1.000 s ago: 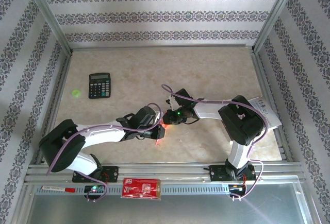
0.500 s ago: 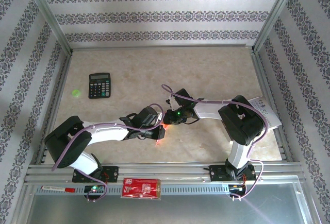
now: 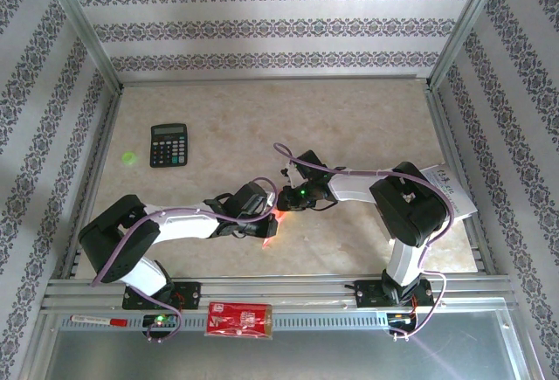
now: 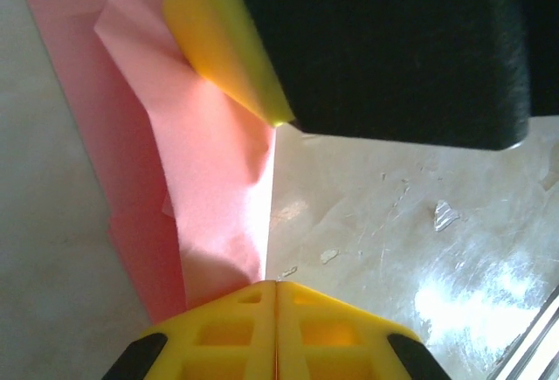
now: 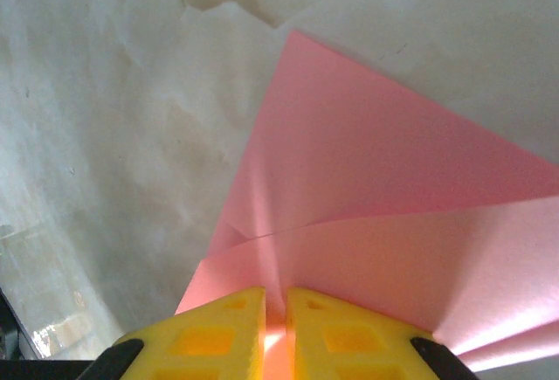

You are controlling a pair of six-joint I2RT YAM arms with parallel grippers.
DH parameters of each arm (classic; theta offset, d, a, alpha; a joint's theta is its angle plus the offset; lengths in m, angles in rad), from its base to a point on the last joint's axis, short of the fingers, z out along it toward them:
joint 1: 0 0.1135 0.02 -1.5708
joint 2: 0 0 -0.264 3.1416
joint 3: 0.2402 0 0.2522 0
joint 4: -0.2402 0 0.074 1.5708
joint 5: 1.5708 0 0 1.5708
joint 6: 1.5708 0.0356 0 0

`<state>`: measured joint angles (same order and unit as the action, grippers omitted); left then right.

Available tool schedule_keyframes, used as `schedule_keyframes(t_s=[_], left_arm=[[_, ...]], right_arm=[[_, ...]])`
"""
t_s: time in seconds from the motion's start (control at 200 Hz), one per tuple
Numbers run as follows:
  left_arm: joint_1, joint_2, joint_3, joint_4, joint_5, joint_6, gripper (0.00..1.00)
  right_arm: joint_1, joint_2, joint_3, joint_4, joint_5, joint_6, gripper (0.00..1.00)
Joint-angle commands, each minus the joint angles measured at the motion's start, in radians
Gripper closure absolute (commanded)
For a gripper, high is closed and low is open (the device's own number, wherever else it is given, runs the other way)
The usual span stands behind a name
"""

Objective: Fold a paper plane with a square sheet of paper (pick it up from the middle)
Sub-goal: Fold the wing for the fifth time at the center of the table.

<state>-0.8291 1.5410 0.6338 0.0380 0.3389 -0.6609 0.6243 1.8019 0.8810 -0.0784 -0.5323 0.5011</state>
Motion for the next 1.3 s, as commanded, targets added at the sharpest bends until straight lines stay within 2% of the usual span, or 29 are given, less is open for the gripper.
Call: schedule_keyframes(t_s=[0.0,0.774,1.024,1.294], left_arm=[[0.01,0.011,-0.025,-0.007,-0.011,0.012,0.93],[0.009,0.012,-0.11,0.005,-0.022,-0.053,0.97],[0.01,0.013,-0.145,0.054,-0.023,-0.119,1.0],[0.01,0.024,-0.153,0.077,-0.008,-0.132,1.0]], right_arm=[[-0.006,0.028,-0.021,-0.055,0.041,0.003,0.83],[-0.01,0.018,-0.003,-0.069,0.039,-0.001,0.82],[-0.019,-0.05,0.035,-0.063,-0.055,0.037,0.8],[0.009,-0.106,-0.022,0.024,-0.126,0.126,0.79]])
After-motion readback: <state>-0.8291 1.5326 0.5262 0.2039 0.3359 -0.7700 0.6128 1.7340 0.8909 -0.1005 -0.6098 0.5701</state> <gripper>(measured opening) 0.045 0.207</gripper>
